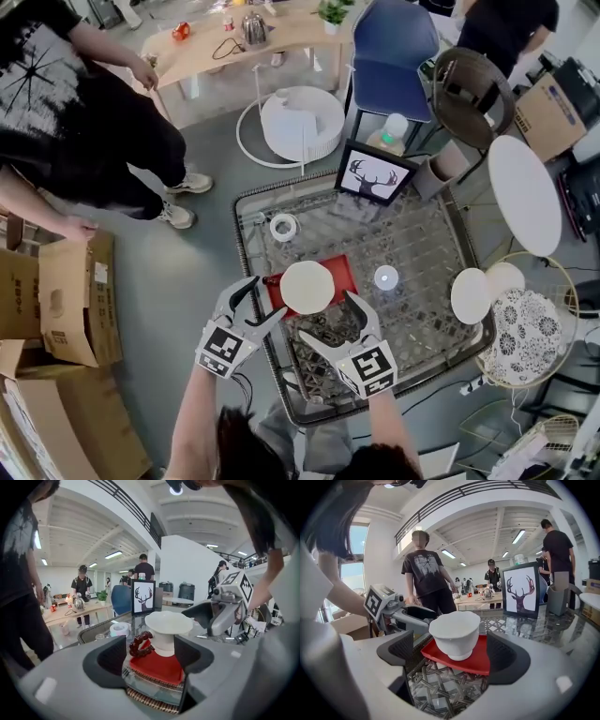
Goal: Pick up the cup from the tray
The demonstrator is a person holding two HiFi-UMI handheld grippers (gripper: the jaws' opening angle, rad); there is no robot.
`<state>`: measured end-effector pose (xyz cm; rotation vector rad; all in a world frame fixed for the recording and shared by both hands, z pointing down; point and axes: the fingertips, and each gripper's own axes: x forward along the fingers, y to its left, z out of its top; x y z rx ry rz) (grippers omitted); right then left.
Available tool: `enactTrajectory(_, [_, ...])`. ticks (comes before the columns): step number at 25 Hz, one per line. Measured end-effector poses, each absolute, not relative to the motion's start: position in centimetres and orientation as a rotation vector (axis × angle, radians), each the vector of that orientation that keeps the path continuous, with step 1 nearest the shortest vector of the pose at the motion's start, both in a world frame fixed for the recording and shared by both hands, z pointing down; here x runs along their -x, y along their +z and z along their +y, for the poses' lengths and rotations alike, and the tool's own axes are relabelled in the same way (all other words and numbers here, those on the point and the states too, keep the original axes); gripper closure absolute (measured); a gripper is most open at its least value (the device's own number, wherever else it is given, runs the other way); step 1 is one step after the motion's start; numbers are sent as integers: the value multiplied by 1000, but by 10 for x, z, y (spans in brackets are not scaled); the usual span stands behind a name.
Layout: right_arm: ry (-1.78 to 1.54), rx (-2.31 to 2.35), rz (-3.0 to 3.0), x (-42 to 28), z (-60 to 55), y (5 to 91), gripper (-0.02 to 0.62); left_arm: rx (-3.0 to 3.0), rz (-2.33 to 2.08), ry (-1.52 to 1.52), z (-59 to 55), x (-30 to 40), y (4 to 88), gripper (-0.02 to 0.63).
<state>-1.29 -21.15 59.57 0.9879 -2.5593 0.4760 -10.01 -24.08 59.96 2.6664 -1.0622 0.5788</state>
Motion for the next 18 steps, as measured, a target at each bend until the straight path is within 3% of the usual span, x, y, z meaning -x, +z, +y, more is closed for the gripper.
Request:
enactTrajectory(4, [460,-969,-2556,16,-220,611,78,-2740,-922,579,-246,99,605,296])
enactTrajectory(8, [434,-965,-2556,20,-229,617,77,-2819,-787,839,-251,99,627,298])
enactTrajectory(10, [424,-969,-2583,22,-234,614,83,-2834,-791,822,-259,96,629,337])
enactTrajectory(13, [401,-933,-2620,30,-237,615,122,-2827,-862,779,-268,96,622,484])
enactTrajectory(18, [357,-888,-2599,32,-239,615,158,-2815,-862,763,-265,97,622,503])
